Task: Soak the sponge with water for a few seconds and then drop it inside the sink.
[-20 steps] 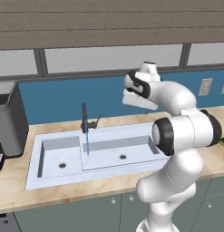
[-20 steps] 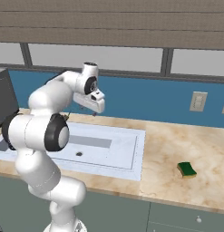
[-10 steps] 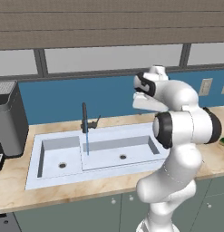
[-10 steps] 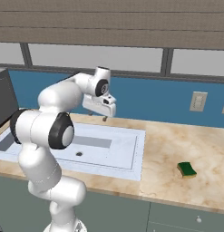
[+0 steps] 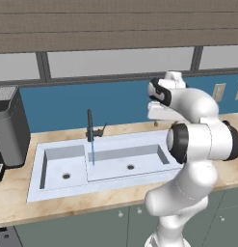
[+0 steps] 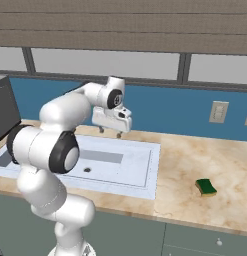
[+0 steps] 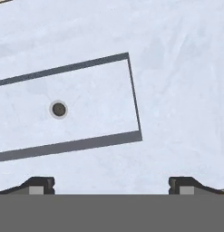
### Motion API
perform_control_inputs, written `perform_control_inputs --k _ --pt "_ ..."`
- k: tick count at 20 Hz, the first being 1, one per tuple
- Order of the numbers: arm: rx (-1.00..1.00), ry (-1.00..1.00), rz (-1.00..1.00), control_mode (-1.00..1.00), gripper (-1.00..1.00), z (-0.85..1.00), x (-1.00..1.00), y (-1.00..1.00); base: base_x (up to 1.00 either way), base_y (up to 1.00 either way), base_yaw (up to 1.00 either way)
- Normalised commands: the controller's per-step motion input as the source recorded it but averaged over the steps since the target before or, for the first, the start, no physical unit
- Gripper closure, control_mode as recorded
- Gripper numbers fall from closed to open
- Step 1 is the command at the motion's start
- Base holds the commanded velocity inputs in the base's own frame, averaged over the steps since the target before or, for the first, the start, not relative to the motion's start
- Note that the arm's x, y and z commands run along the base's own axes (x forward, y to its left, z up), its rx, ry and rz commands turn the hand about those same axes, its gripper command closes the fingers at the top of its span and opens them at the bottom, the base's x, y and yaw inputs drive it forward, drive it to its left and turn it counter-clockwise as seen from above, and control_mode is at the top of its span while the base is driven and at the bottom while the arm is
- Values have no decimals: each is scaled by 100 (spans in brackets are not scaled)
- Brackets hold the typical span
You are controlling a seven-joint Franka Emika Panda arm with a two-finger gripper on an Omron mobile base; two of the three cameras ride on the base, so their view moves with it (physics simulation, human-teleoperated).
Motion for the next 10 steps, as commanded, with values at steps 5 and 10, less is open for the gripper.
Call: perform_control_inputs --k 5,10 --pt "-2 0 17 -100 -100 0 -31 -24 0 0 0" --pt "-3 -1 19 -100 -100 0 -25 -28 0 0 0"
